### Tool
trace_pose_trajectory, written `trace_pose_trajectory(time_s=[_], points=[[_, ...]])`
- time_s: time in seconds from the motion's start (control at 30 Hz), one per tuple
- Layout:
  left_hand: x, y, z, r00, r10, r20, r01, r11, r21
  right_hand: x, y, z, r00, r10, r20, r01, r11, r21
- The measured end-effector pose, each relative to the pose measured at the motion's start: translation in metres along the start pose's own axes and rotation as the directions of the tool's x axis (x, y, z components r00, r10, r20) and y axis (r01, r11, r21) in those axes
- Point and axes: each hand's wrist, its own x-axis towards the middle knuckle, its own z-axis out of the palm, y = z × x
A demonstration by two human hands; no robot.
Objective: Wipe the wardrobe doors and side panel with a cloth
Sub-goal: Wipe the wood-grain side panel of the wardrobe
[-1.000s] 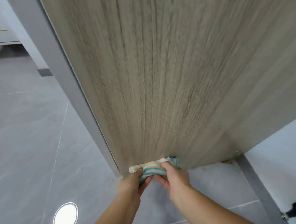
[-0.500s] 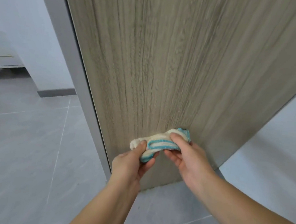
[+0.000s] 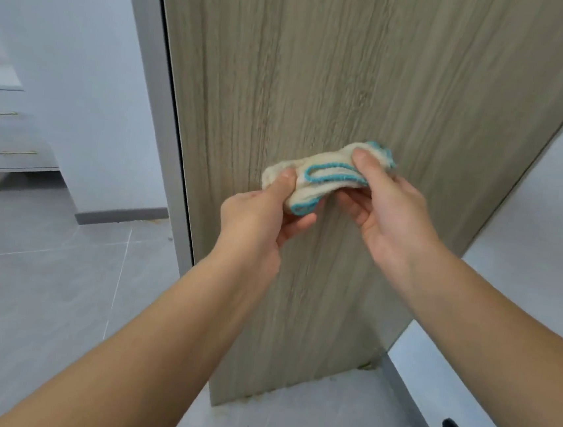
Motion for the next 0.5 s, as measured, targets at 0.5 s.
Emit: trace_pose_trajectory(time_s=[0.5], points=[[-0.015, 0.142, 0.103, 0.921, 0.385, 0.059, -0.389, 0.915, 0.105, 0.010, -0.158, 0.078, 0.948, -0.319, 0.001, 0.318, 0.943, -0.095]])
